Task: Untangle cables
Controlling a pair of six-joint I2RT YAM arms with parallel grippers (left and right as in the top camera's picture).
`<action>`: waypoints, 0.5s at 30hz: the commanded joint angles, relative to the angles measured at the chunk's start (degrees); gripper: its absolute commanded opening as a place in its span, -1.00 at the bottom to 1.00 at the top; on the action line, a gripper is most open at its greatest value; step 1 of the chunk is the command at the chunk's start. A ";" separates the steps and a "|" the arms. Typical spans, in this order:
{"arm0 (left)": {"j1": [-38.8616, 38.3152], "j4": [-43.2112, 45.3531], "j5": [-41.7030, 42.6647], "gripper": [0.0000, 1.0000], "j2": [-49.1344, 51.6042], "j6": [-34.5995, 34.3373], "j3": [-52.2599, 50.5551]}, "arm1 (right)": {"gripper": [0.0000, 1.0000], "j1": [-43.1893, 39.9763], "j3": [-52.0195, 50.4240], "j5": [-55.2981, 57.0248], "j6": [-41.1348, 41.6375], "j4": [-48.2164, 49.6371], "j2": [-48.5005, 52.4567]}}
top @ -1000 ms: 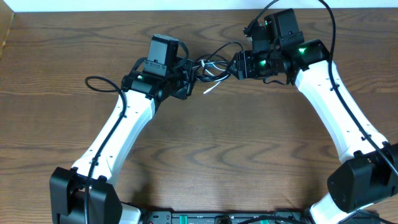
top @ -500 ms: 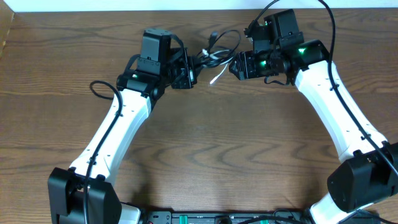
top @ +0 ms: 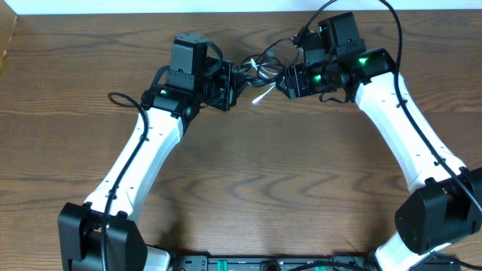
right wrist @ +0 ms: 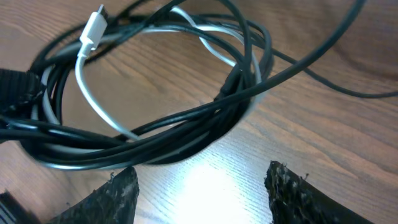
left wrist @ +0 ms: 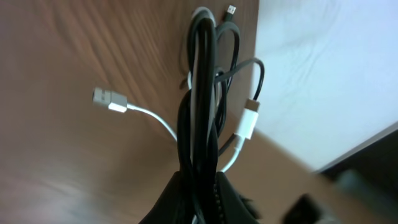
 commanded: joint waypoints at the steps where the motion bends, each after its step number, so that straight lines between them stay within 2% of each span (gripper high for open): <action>1: 0.02 -1.33 -0.63 -0.85 -0.31 32.94 0.26 | 0.26 -0.63 -0.46 -0.68 -2.21 -0.52 0.66; 4: -0.20 -4.22 -1.79 -0.85 -0.31 46.07 0.26 | 0.26 -1.33 -0.46 -0.68 -3.06 -1.33 0.66; 6: -0.15 -6.73 -5.18 -0.86 -0.33 51.47 0.35 | 0.26 -2.14 -0.44 -0.66 -3.06 -1.62 0.66; 11: 0.20 -15.78 -22.62 -0.85 -0.33 62.40 4.87 | 0.27 -5.46 -0.44 -0.70 -3.04 -2.40 0.63; 15: 0.02 -23.82 -35.93 -0.85 -0.33 69.59 13.57 | 0.27 -9.05 -0.44 -0.68 -3.04 -3.56 0.61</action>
